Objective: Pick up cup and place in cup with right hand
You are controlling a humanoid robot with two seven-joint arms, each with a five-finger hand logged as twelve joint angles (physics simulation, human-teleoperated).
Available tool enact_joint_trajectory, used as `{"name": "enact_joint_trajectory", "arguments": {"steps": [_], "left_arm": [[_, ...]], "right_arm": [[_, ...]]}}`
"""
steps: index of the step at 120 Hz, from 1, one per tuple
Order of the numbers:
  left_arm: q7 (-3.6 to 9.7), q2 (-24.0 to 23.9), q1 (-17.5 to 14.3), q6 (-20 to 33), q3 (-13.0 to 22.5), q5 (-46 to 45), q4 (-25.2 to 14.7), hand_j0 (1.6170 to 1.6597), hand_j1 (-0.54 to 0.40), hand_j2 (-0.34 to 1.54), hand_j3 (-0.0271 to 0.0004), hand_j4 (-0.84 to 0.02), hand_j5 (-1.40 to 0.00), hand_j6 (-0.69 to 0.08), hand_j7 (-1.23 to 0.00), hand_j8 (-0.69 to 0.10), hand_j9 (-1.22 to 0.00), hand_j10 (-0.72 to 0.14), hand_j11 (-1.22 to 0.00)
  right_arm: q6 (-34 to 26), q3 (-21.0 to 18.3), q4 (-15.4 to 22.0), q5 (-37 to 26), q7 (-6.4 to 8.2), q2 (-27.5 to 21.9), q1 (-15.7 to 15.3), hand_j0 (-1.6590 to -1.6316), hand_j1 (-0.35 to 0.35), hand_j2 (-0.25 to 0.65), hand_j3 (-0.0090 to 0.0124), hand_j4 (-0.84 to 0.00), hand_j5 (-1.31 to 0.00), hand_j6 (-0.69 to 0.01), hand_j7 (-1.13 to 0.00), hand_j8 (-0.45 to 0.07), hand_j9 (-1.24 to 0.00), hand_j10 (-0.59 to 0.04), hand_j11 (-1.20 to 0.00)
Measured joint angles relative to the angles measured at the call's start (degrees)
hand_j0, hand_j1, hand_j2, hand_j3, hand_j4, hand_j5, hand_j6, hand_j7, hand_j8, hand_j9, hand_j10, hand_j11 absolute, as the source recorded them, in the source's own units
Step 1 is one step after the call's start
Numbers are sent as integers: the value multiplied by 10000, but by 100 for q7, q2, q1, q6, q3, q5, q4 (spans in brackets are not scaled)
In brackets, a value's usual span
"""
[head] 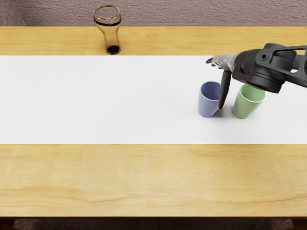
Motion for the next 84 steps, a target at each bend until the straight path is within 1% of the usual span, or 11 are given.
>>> {"name": "enact_joint_trajectory", "arguments": {"steps": [12, 29, 52, 64, 69, 75, 84], "left_arm": [[-1, 0, 0, 0, 0, 1, 0, 16581, 3444, 7, 0, -38, -50, -38, -50, -38, -50, -38, -50], [-1, 0, 0, 0, 0, 0, 0, 16581, 3444, 7, 0, -38, -50, -38, -50, -38, -50, -38, -50], [1, 0, 0, 0, 0, 0, 0, 16581, 3444, 7, 0, -38, -50, -38, -50, -38, -50, -38, -50], [0, 0, 0, 0, 0, 0, -1, 16581, 3444, 6, 0, -38, -50, -38, -50, -38, -50, -38, -50], [0, 0, 0, 0, 0, -1, 0, 16581, 3444, 7, 0, -38, -50, -38, -50, -38, -50, -38, -50], [0, 0, 0, 0, 0, -1, 0, 16581, 3444, 7, 0, -39, -50, -38, -50, -38, -50, -38, -50], [0, 0, 0, 0, 0, 0, 0, 16581, 3444, 7, 0, -38, -50, -38, -50, -38, -50, -38, -50]], "right_arm": [[-29, 7, -60, -16, 0, 71, -75, -16581, -3292, -26, 0, -193, -226, -205, -223, -196, -225, -188, -224], [-244, 16, -185, -246, 0, 226, -269, -16581, -3257, -32, 0, -221, -264, -233, -261, -225, -263, -216, -262], [-345, 13, -321, -347, 0, 450, -457, -16581, -3148, -49, 0, -312, -383, -324, -380, -316, -382, -308, -381], [-360, 15, -367, -360, 0, 495, -536, -16581, -2791, -108, 0, -609, -769, -621, -766, -613, -768, -604, -767], [-364, 16, -376, -363, 0, 504, -555, -16581, -2520, -153, 0, -835, -1063, -847, -1059, -839, -1062, -830, -1061], [-367, 14, -384, -365, 0, 512, -571, -16581, -2035, -234, 0, -1240, -1589, -1252, -1586, -1244, -1588, -1235, -1587], [-369, 10, -390, -367, 0, 514, -585, -16581, -1039, -386, 0, -2058, -2656, -2071, -2651, -2062, -2655, -2053, -2654]]}}
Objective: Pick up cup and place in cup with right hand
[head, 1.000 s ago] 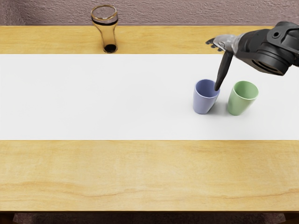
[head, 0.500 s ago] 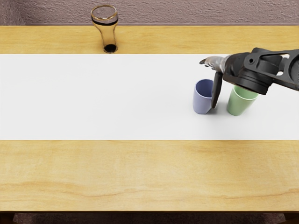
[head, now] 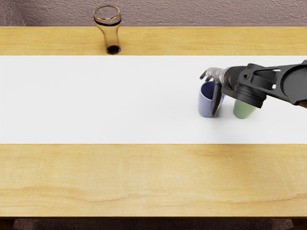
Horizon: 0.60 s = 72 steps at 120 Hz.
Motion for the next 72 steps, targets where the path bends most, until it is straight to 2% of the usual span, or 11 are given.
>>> {"name": "enact_joint_trajectory", "arguments": {"steps": [8, 14, 19, 29, 33, 36, 40, 43, 47, 70, 72], "left_arm": [[-1, 0, 0, 0, 0, 0, 0, 16581, 3444, 7, 0, -39, -50, -38, -50, -38, -50, -38, -50], [-1, 0, 0, 0, 0, 0, 0, 16581, 3443, 7, -1, -39, -51, -38, -51, -38, -51, -38, -51], [0, 0, 0, 0, 0, 0, 0, 16581, 3443, 7, -1, -39, -51, -39, -51, -38, -51, -38, -51], [-1, 0, 0, 0, 0, 0, 0, 16581, 3443, 8, -1, -39, -51, -39, -51, -38, -51, -37, -52], [-1, 0, 0, 0, 0, 0, 0, 16581, 3443, 8, -1, -39, -51, -39, -51, -38, -51, -37, -52], [-1, 0, 0, 0, 0, 0, 0, 16581, 3443, 8, -1, -39, -52, -39, -51, -38, -52, -37, -52], [-1, 0, 0, 0, 0, 0, 0, 16581, 3443, 8, -1, -39, -51, -39, -51, -38, -51, -37, -52], [-1, 0, 0, 0, 0, 0, 0, 16581, 3443, 7, -1, -39, -51, -39, -51, -38, -51, -37, -51], [-2, 0, 0, 0, 0, 0, 0, 16581, 3443, 7, -1, -39, -51, -38, -51, -38, -51, -37, -51], [0, 0, 1, 0, 0, 0, -1, 16581, 3443, 7, -1, -39, -51, -39, -51, -38, -51, -38, -51], [0, 0, 0, 0, 0, -1, -1, 16581, 3443, 7, -1, -39, -51, -39, -51, -38, -51, -38, -51]], "right_arm": [[1, -4, -1, -3, 0, -5, -7, -16580, 81, -468, 0, -2850, -3685, -2854, -3687, -2832, -3709, -2824, -3710], [4, -5, 1, -7, 3, -6, -9, -16563, 191, -795, 6, -3370, -4440, -3379, -4421, -3288, -4536, -3278, -4545], [0, -3, 1, -4, 8, -7, -9, -16547, 324, -1032, -18, -3749, -5000, -3905, -5026, -3529, -5178, -3564, -5212], [2, -1, -1, 4, 9, -11, -13, -16521, 569, -789, 1, -4332, -5930, -3514, -5929, -3081, -6164, -4081, -6220], [2, 1, -8, 20, 9, -21, -13, -16518, 704, -433, -10, -4501, -6210, -3397, -6201, -2949, -6451, -4238, -6515], [3, 5, -19, 27, 9, -33, -12, -16516, 671, -605, 19, -5076, -6469, -3303, -6377, -2800, -6655, -4323, -6730], [13, 13, -31, 29, 8, -64, -5, -16513, 728, -636, -17, -4692, -6840, -2927, -6581, -2589, -6839, -4140, -6900], [17, 30, -40, 26, 6, -106, 7, -16512, 719, -576, 6, -4574, -6980, -2817, -6705, -2667, -6967, -4162, -7017], [30, 56, -64, 24, 4, -179, 31, -16512, 748, -739, 8, -4392, -7210, -2669, -6846, -2473, -7139, -4054, -7173], [377, 406, -130, 35, -2, -804, 400, -16516, 1111, -387, 6, -3702, -8063, -2087, -7321, -1839, -7637, -3463, -7668], [448, 478, -128, 36, -2, -862, 418, -16515, 1125, -319, -9, -3640, -8069, -2153, -7347, -1856, -7633, -3463, -7672]]}}
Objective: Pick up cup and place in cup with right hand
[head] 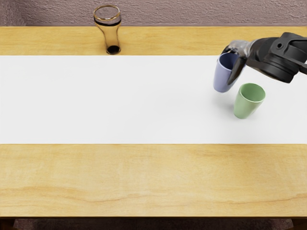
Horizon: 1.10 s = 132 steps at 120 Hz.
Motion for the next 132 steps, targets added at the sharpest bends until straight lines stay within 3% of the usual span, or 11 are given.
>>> {"name": "enact_joint_trajectory", "arguments": {"steps": [19, 37, 51, 65, 99, 132], "left_arm": [[-1, 0, 0, 0, 0, 1, 1, 16581, 3443, 7, -1, -39, -51, -38, -51, -38, -51, -38, -51], [1, 0, 0, 0, 0, 2, 1, 16581, 3444, 7, 0, -39, -50, -39, -50, -38, -50, -38, -50], [1, 0, 0, 0, 0, 2, 1, 16581, 3444, 7, 0, -39, -50, -39, -50, -38, -50, -38, -50], [-1, 0, 0, 0, 0, 1, 1, 16581, 3443, 7, -1, -39, -51, -38, -51, -38, -51, -38, -51], [-2, 0, 0, 0, 0, 1, 1, 16581, 3443, 7, -1, -39, -51, -38, -51, -38, -51, -38, -51], [2, 0, 0, 0, 0, 1, 1, 16581, 3443, 7, -1, -39, -51, -38, -51, -38, -51, -38, -51]], "right_arm": [[797, 601, 79, 17, 1, -639, 90, -16503, 1130, -355, -6, -3669, -8220, -2100, -7528, -1817, -7700, -3454, -7748], [1843, 988, 535, 31, -1, -1707, 172, -16498, 1133, -489, 3, -3602, -8263, -1991, -7610, -1846, -7742, -3438, -7843], [2248, 1139, 791, 49, -3, -2086, 152, -16491, 1123, -514, 1, -3569, -8373, -1993, -7643, -1769, -7822, -3385, -7930], [2338, 1186, 868, 45, -2, -2193, 75, -16494, 1173, -326, 0, -3556, -8416, -1984, -7677, -1778, -7858, -3364, -7969], [2149, 1214, 783, -90, -2, -2205, -242, -16472, 1314, -236, -2, -3263, -8709, -1723, -7896, -1524, -8157, -3103, -8326], [1957, 1221, 616, -113, -3, -1861, -398, -16460, 1417, -231, -2, -2980, -8985, -1535, -8034, -1284, -8366, -2889, -8541]]}}
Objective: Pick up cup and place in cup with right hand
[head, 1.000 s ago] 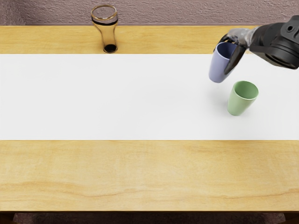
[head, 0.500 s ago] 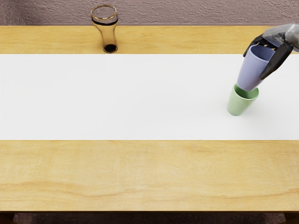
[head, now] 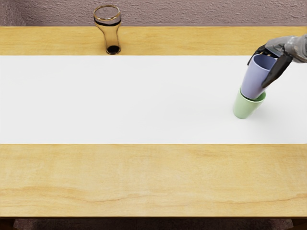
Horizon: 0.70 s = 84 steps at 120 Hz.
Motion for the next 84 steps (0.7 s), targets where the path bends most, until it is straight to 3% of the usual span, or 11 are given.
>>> {"name": "enact_joint_trajectory", "arguments": {"steps": [11, 17, 27, 38, 84], "left_arm": [[0, 0, 0, 0, 0, 0, 0, 16581, 3443, 7, -1, -39, -51, -38, -51, -38, -51, -38, -51], [-1, 0, 0, 0, 0, 1, 0, 16581, 3443, 8, -1, -38, -52, -38, -51, -38, -52, -38, -52], [-1, 0, 0, 0, 0, 0, 0, 16581, 3442, 9, -2, -38, -52, -38, -52, -38, -52, -38, -52], [0, 0, 0, 0, 0, -1, 0, 16581, 3443, 8, -1, -38, -51, -38, -51, -38, -51, -38, -52], [-2, 0, 0, 0, 0, 0, 0, 16581, 3443, 7, -1, -39, -51, -39, -51, -38, -51, -38, -51]], "right_arm": [[-6, -7, -7, 0, 1, 35, -14, -16458, 1429, -236, -2, -2971, -8950, -1497, -8050, -1277, -8352, -2870, -8543], [-20, -5, -8, 3, 0, 45, -21, -16459, 1423, -230, -19, -3009, -8954, -1609, -8057, -1127, -8311, -2879, -8440], [-31, -9, -12, -2, -1, 39, -27, -16462, 1465, 29, 0, -3139, -8885, -1701, -8064, -1291, -8410, -2979, -8406], [-22, -17, -14, -3, 0, 12, -29, -16467, 1522, 97, 5, -3109, -8844, -1618, -8070, -1318, -8528, -2936, -8480], [-8, -13, -14, -7, 1, -46, -27, -16473, 1606, 251, 7, -3007, -8918, -1571, -8078, -1201, -8801, -2862, -8787]]}}
